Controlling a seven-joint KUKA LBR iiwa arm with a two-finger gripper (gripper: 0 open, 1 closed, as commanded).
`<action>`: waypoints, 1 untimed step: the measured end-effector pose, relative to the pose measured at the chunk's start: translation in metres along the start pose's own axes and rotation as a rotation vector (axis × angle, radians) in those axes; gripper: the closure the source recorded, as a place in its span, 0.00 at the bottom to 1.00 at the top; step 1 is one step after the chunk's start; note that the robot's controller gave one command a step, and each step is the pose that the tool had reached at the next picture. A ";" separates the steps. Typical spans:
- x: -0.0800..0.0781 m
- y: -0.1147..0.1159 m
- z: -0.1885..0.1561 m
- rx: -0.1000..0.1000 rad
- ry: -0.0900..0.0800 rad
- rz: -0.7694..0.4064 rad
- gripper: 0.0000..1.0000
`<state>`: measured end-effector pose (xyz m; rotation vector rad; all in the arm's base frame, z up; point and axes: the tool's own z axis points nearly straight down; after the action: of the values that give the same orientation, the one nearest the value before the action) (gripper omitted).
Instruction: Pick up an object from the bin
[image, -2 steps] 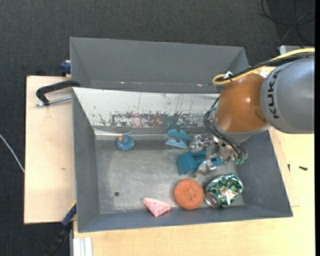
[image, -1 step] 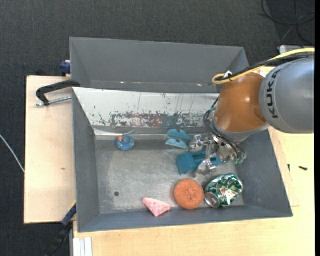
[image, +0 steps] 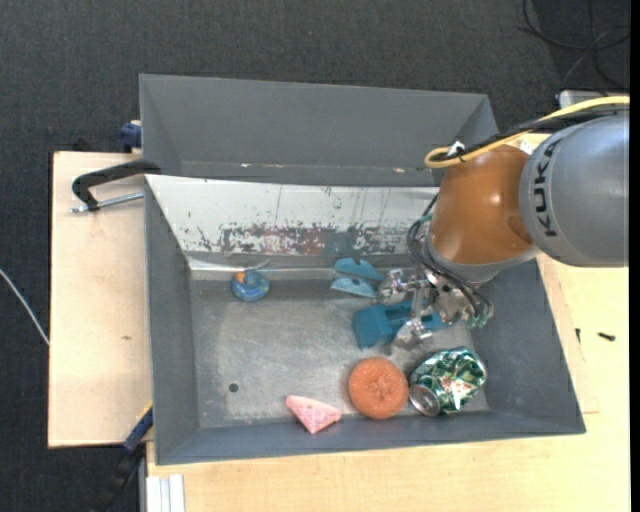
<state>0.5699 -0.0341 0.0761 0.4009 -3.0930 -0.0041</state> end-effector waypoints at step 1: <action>0.001 0.001 -0.007 0.002 -0.010 -0.003 1.00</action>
Offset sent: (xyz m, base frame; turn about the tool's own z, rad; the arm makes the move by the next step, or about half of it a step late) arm 0.0001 0.0003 0.0760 0.0001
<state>0.5684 -0.0337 0.0828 0.4065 -3.1025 -0.0029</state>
